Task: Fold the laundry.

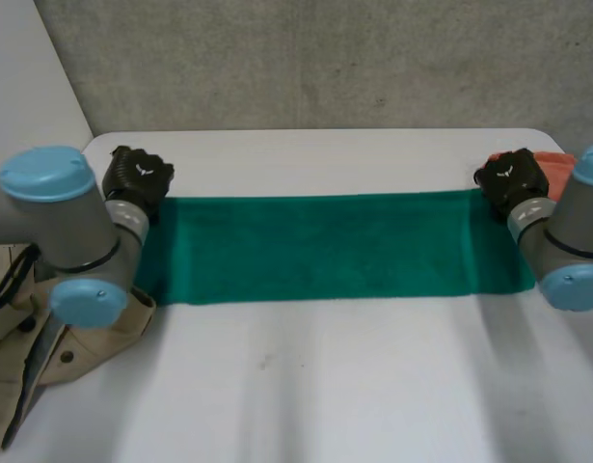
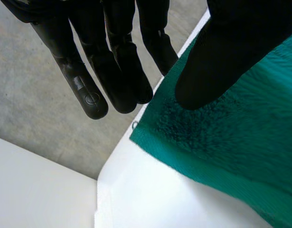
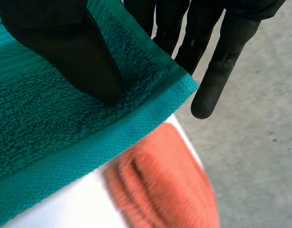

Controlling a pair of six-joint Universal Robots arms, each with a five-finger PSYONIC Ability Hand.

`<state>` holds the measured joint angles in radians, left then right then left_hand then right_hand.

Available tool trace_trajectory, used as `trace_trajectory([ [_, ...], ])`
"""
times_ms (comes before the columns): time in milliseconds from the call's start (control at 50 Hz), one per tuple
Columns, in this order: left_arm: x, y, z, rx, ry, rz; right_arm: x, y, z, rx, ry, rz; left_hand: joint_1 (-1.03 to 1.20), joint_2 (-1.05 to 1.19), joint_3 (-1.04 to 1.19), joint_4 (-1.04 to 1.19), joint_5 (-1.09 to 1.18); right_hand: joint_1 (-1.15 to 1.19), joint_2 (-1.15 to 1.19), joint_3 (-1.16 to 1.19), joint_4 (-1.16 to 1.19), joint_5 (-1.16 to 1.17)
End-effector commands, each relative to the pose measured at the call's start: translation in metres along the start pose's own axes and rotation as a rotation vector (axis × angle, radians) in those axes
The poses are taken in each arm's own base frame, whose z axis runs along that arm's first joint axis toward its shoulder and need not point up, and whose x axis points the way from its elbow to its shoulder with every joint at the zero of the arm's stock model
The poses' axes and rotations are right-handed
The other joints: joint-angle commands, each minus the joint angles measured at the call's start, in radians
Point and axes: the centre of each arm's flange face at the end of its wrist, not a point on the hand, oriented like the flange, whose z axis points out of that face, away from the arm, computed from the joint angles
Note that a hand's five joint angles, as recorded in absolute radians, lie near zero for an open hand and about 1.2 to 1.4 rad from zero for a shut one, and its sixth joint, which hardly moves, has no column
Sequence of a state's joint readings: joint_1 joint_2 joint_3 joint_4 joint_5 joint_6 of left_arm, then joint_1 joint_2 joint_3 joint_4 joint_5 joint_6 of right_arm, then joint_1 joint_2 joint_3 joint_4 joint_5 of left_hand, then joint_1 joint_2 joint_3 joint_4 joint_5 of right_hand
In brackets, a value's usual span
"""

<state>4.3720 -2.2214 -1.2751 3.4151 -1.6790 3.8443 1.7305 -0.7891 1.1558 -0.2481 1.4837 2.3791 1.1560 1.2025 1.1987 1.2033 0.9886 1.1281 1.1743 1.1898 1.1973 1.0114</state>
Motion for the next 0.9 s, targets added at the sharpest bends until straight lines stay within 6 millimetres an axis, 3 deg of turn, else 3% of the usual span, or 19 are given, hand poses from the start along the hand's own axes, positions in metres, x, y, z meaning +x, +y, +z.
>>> trace_trajectory([
  [20,0.017,0.006,0.025,0.005,-0.003,0.025,-0.019,0.002,0.024,0.049,0.026,-0.013,0.24,0.194,0.198,0.193,0.233,0.268,0.222,0.207,0.199,0.21],
  [40,0.019,0.006,0.026,0.007,-0.004,0.025,-0.02,0.001,0.027,0.058,0.037,-0.014,0.226,0.18,0.183,0.179,0.219,0.268,0.222,0.207,0.199,0.21],
  [60,0.021,0.005,0.029,0.011,-0.008,0.026,-0.023,0.003,0.033,0.059,0.054,-0.016,-0.338,-0.384,-0.381,-0.385,-0.345,-0.221,-0.267,-0.282,-0.29,-0.278],
  [80,0.022,0.005,0.029,0.01,-0.01,0.031,-0.025,0.004,0.035,0.058,0.057,-0.018,-0.678,-0.724,-0.721,-0.725,-0.685,-0.879,-0.926,-0.941,-0.949,-0.937],
  [100,0.023,0.004,0.029,0.009,-0.011,0.027,-0.029,0.004,0.035,0.054,0.057,-0.02,-0.981,-1.028,-1.024,-1.029,-0.989,-0.954,-1.0,-1.015,-1.023,-1.011],
  [160,0.022,-0.001,0.025,0.003,-0.032,0.02,-0.03,0.0,0.033,0.048,0.059,-0.014,-0.981,-1.028,-1.024,-1.029,-0.989,-0.954,-1.0,-1.015,-1.023,-1.011],
  [260,0.01,-0.013,0.011,0.002,-0.06,-0.018,-0.004,-0.015,0.017,0.044,0.073,0.058,-0.981,-1.028,-1.024,-1.029,-0.989,-0.954,-1.0,-1.015,-1.023,-1.011],
  [380,0.0,-0.027,-0.019,0.043,-0.035,-0.084,0.026,-0.03,-0.025,0.018,-0.027,0.209,-0.981,-1.028,-1.024,-1.029,-0.989,-0.954,-1.0,-1.015,-1.023,-1.011],
  [480,0.003,-0.03,-0.047,0.062,0.039,-0.115,0.039,-0.021,-0.058,-0.069,-0.151,0.265,-0.981,-1.028,-1.024,-1.029,-0.989,-0.93,-0.977,-0.992,-1.0,-0.988],
  [560,0.008,-0.028,-0.067,0.076,0.118,-0.152,0.04,-0.003,-0.075,-0.164,-0.241,0.331,-0.981,-1.028,-1.024,-1.029,-0.989,-0.827,-0.874,-0.889,-0.897,-0.885],
  [640,0.01,-0.026,-0.079,0.083,0.167,-0.211,0.035,0.015,-0.078,-0.188,-0.283,0.365,-0.981,-1.028,-1.024,-1.029,-0.989,-0.763,-0.809,-0.824,-0.832,-0.821],
  [740,0.009,-0.022,-0.086,0.083,0.173,-0.282,0.024,0.037,-0.068,-0.158,-0.258,0.355,-0.981,-1.028,-1.024,-1.029,-0.989,-0.645,-0.691,-0.707,-0.715,-0.703],
  [900,0.012,-0.019,-0.091,0.088,0.171,-0.302,0.01,0.057,-0.056,-0.146,-0.212,0.333,-0.981,-1.028,-1.024,-1.029,-0.989,-0.601,-0.648,-0.663,-0.671,-0.659],
])
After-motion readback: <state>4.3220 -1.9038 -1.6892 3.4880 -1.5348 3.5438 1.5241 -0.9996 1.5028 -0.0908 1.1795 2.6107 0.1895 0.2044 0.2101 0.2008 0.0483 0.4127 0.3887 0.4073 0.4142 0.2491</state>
